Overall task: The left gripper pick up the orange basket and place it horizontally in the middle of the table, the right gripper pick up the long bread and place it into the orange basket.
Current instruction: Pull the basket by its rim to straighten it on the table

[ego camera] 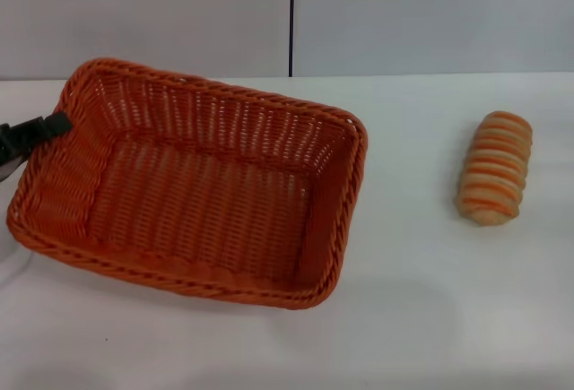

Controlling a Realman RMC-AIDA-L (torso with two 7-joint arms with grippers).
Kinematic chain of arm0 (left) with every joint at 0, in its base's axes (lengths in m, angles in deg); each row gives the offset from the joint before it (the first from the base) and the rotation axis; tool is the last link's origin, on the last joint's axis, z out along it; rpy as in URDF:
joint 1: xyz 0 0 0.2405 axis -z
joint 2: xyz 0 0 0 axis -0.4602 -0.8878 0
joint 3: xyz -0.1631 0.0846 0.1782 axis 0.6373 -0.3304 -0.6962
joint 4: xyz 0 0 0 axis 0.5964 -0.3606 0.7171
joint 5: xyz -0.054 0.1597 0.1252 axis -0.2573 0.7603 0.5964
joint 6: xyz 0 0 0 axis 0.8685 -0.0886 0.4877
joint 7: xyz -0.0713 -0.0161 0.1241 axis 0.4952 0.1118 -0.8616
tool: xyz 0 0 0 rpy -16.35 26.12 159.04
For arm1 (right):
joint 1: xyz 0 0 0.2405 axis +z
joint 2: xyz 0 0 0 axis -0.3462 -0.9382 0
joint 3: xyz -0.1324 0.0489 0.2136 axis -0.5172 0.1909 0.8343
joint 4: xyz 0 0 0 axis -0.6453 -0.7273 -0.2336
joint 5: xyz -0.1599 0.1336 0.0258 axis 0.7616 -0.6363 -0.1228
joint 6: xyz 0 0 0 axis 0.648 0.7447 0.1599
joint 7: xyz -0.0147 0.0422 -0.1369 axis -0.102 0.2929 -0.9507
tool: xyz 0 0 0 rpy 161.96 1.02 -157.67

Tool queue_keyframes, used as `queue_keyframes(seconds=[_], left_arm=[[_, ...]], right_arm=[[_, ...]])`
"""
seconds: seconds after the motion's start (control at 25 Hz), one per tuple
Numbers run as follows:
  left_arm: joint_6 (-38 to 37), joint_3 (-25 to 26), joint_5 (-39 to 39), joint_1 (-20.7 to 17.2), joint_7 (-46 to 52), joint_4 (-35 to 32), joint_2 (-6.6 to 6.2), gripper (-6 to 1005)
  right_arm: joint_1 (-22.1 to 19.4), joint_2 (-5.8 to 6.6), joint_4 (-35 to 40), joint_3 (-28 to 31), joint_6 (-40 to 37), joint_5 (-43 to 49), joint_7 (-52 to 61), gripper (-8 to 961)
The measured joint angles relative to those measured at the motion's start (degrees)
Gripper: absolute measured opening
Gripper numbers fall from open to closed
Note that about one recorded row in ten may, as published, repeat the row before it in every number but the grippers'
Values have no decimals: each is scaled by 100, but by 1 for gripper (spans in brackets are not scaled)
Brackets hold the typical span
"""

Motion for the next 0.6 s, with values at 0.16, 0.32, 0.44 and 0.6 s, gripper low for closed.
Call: queue_keyframes(seconds=[0.16,0.32,0.44,0.6], left_arm=[[47,0,-18,-98,-55,49,18,174],[70,20,-109,-127,-161,230,25,174],[50,24,-153,-140,-268,302,21,174],[-26,24,-226,-155,-400,316,2,175]], right_arm=[[24,0,23,-37,58,0,-9,-1],[43,0,37,-68,99,0,-8,-2],[47,0,56,-119,116,0,-1,-2],[47,0,59,-148,116,2,5,-2]])
